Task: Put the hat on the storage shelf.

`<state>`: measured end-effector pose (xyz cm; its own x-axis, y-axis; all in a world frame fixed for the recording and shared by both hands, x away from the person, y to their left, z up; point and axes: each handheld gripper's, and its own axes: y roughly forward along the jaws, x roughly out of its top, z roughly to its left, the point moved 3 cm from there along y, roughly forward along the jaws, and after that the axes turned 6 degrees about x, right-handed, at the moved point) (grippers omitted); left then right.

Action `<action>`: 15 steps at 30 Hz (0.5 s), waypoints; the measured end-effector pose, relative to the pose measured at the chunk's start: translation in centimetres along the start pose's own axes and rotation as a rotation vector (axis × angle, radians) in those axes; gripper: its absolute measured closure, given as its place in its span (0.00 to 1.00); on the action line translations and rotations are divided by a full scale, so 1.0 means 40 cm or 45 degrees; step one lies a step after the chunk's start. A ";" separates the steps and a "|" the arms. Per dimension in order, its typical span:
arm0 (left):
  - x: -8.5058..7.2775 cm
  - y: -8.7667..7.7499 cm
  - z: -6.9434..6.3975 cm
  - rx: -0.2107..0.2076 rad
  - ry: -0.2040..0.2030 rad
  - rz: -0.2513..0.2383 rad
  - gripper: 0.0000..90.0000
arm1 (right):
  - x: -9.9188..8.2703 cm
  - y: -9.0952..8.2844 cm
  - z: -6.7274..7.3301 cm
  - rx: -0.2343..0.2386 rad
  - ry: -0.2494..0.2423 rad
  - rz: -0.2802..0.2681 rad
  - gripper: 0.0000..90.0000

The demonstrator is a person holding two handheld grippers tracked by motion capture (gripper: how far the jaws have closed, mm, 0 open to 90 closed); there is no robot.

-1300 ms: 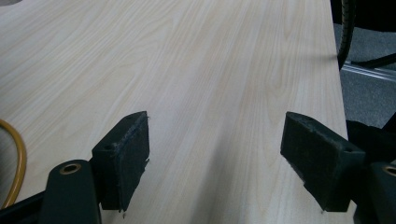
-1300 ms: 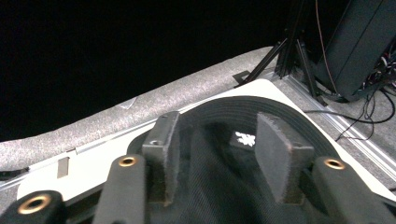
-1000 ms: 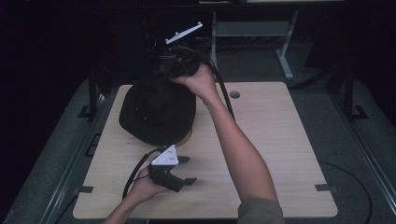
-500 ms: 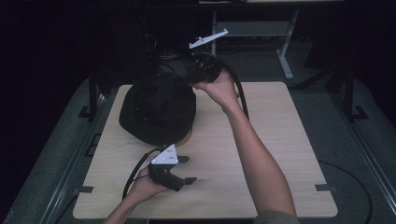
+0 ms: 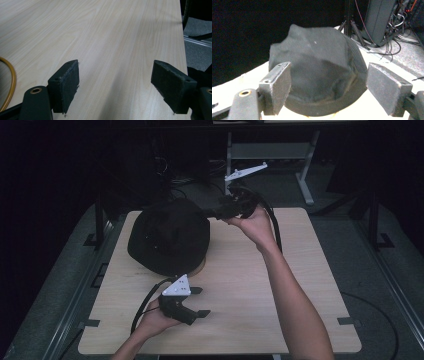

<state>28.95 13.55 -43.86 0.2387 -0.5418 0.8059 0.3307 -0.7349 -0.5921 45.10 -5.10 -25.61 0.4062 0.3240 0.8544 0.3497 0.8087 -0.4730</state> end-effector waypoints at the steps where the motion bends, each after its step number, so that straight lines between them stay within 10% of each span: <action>1: 0.000 0.000 0.000 -0.001 -0.001 0.000 0.25 | -0.006 -0.005 -0.001 -0.001 0.007 0.001 0.22; 15: 0.000 0.001 0.001 0.004 -0.003 -0.004 0.24 | -0.082 -0.068 -0.015 -0.046 0.041 -0.005 0.21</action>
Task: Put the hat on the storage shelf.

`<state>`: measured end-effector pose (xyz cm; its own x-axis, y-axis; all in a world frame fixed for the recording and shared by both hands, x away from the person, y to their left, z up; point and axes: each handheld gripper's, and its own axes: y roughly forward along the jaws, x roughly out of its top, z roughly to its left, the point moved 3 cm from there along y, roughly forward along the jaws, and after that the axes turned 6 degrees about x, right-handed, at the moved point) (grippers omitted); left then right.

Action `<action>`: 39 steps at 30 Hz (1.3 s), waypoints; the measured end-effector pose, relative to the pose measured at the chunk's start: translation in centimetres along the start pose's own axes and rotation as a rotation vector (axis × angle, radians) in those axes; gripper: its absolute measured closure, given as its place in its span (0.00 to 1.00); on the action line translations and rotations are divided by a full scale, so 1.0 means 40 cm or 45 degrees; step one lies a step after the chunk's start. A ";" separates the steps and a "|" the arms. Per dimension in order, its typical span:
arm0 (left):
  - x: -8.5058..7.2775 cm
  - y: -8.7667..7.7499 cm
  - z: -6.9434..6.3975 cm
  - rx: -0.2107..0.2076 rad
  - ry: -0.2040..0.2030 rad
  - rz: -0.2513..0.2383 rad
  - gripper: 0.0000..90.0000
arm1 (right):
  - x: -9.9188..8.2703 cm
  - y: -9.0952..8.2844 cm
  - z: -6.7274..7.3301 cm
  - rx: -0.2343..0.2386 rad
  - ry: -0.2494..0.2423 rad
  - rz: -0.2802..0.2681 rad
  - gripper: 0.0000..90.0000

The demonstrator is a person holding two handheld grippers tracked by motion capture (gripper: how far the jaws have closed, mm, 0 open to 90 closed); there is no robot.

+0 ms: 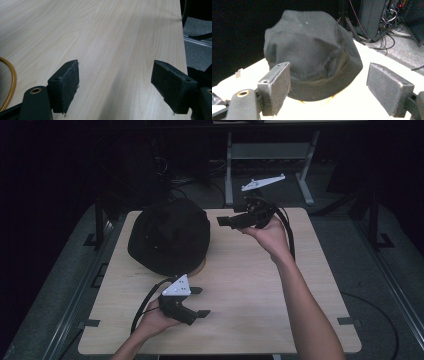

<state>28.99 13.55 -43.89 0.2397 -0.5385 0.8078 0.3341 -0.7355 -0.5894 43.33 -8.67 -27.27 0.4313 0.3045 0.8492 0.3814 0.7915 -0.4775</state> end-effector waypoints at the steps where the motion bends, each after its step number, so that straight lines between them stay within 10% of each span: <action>1: 0.000 0.001 0.000 0.000 -0.003 -0.004 0.24 | -0.006 -0.004 -0.002 -0.004 0.005 0.001 0.21; 39: -0.002 0.003 0.000 -0.003 0.007 0.011 0.24 | -0.278 -0.164 -0.021 -0.100 0.158 -0.027 0.18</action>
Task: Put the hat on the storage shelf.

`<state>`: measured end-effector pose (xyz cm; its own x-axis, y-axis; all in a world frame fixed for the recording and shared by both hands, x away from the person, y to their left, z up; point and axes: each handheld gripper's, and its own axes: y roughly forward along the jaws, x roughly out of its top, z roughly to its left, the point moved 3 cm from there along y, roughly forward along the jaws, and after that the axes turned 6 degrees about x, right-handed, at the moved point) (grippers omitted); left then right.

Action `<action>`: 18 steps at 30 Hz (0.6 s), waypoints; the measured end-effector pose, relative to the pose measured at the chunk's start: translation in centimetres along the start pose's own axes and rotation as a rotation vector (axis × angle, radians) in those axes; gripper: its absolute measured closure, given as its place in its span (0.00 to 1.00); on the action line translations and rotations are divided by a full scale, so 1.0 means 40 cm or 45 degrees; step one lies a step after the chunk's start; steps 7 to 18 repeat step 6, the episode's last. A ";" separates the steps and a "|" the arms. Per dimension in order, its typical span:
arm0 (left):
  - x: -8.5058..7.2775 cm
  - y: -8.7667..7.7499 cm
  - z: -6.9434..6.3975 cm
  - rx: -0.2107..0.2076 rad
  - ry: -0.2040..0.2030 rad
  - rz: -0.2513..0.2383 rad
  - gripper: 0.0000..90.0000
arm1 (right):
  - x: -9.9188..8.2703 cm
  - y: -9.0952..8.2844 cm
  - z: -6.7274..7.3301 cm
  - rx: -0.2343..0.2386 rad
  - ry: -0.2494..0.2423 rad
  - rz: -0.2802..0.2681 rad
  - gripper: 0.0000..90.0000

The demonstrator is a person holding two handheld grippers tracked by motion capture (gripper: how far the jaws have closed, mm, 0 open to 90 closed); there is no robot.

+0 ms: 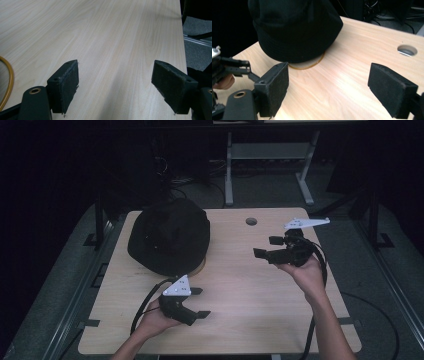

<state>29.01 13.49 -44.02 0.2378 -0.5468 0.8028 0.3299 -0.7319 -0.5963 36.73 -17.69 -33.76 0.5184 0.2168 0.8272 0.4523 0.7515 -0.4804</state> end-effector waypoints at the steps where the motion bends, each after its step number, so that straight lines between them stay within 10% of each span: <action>1: 0.000 0.000 0.000 0.000 0.002 -0.001 0.24 | -0.012 -0.004 -0.001 -0.003 0.009 -0.003 0.18; 18: 0.000 -0.002 0.002 0.004 -0.009 -0.009 0.24 | -0.072 -0.026 -0.002 -0.022 0.044 -0.008 0.18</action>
